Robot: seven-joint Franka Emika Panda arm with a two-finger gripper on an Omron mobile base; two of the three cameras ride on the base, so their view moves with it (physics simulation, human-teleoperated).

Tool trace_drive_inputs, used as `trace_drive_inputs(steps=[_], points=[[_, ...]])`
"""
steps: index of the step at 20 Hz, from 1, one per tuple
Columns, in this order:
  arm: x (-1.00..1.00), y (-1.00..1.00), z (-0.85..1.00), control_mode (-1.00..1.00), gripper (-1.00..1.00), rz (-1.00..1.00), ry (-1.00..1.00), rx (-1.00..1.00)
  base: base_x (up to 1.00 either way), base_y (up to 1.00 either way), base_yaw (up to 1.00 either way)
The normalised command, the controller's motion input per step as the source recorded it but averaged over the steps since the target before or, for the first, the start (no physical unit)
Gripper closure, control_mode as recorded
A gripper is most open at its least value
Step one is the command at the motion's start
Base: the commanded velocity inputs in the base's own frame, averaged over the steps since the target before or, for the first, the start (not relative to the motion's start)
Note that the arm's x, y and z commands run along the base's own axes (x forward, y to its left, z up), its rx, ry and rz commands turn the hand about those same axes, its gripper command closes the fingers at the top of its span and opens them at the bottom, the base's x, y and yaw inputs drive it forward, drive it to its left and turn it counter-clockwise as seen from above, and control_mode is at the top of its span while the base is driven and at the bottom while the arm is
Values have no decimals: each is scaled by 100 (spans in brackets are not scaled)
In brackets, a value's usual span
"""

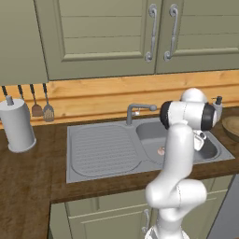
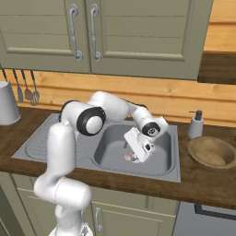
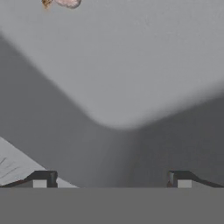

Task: Pick the garlic from the sink and place it in the bowl. Then pick the bowl and place it in the microwave. Then close the microwave door and press the start button.

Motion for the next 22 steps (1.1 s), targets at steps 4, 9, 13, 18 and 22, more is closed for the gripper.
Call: trace_drive_inputs(steps=[4,9,13,18,22], points=[[29,28,-44,-100,-100,-8,11,4,0,0,0],[32,17,-39,-100,-100,-8,5,0,0,0,0],[41,0,-30,-100,-100,-8,1,0,0,0,0],[40,1,-43,-100,-100,-10,0,0,0,0,0],[41,0,-42,-100,-100,-12,0,0,0,0,0]])
